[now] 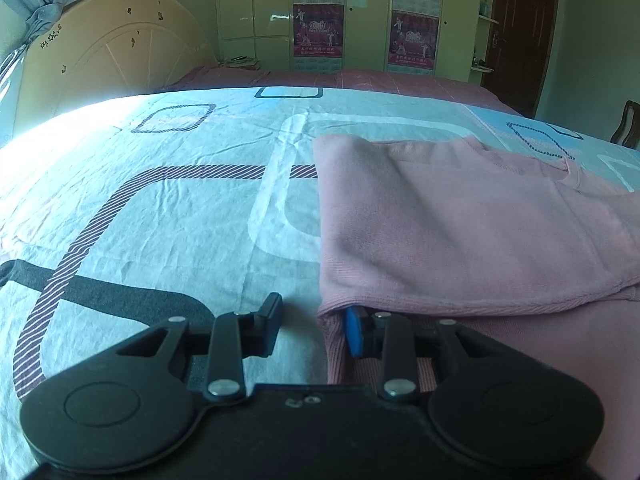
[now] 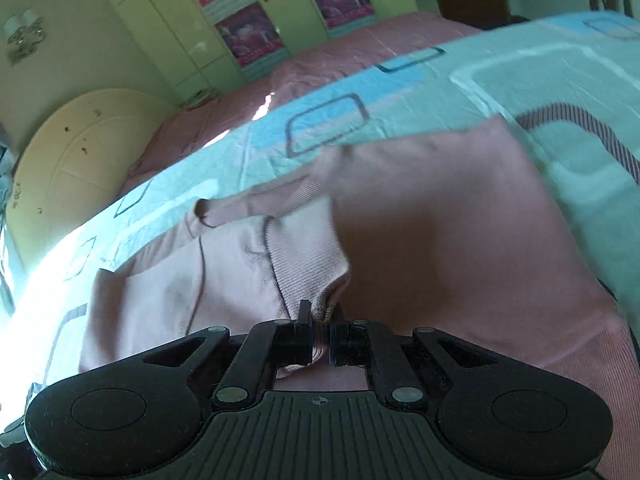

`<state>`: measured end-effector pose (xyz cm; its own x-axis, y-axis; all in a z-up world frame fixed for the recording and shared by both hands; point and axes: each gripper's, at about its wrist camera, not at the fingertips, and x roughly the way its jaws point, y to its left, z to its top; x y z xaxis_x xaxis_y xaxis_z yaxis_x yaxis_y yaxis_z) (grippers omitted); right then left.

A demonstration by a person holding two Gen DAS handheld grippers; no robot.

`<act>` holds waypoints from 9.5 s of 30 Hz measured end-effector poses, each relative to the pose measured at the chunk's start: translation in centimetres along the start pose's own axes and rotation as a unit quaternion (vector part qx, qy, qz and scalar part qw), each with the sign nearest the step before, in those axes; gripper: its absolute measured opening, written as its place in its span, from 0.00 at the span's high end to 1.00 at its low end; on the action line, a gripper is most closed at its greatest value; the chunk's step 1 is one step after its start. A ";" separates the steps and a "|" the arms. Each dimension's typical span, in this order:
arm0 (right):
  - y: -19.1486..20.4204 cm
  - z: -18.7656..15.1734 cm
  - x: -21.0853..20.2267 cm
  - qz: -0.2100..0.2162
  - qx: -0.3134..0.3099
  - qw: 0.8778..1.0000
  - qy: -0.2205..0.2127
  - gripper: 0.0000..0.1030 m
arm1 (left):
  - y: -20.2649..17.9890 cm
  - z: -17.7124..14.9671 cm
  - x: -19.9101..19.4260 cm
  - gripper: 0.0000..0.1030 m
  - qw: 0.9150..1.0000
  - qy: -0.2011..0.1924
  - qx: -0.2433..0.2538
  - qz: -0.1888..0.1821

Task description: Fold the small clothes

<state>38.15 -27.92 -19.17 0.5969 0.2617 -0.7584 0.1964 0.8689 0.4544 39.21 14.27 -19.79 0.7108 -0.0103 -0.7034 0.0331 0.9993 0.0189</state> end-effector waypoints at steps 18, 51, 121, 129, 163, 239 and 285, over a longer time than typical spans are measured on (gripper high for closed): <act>-0.3 1.6 0.7 -0.024 -0.023 0.999 -0.010 0.39 | 2.3 2.4 -3.1 0.50 0.997 0.016 -0.058 -0.040; 3.2 3.6 5.4 -0.092 -0.150 0.984 -0.003 0.93 | -4.6 7.8 7.5 0.47 0.999 0.019 0.001 -0.026; 4.8 -3.7 -3.8 -0.025 -0.190 0.981 -0.017 0.46 | -10.0 2.7 -2.4 0.32 0.998 0.026 0.022 -0.058; 4.6 -8.6 -4.5 -0.006 -0.221 0.975 0.028 0.46 | -14.1 -0.5 -4.6 0.32 0.994 0.049 0.048 -0.083; -4.3 -19.2 -17.6 -0.108 -0.187 0.976 0.002 0.46 | -6.9 -13.6 -18.1 0.32 0.996 0.064 0.043 -0.039; -8.6 7.8 -3.5 -0.037 0.107 0.992 -0.051 0.87 | -3.3 9.5 1.6 0.92 0.984 0.019 -0.151 -0.089; -7.4 9.6 4.7 0.042 -0.174 0.983 0.040 0.84 | -4.4 10.2 7.9 0.77 0.980 0.063 0.069 -0.174</act>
<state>46.99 -37.15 -21.59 0.5344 0.3594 -0.7650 -0.1376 0.9300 0.3409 51.80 9.46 -18.16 0.5474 -0.3370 -0.7660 0.3591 0.9214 -0.1487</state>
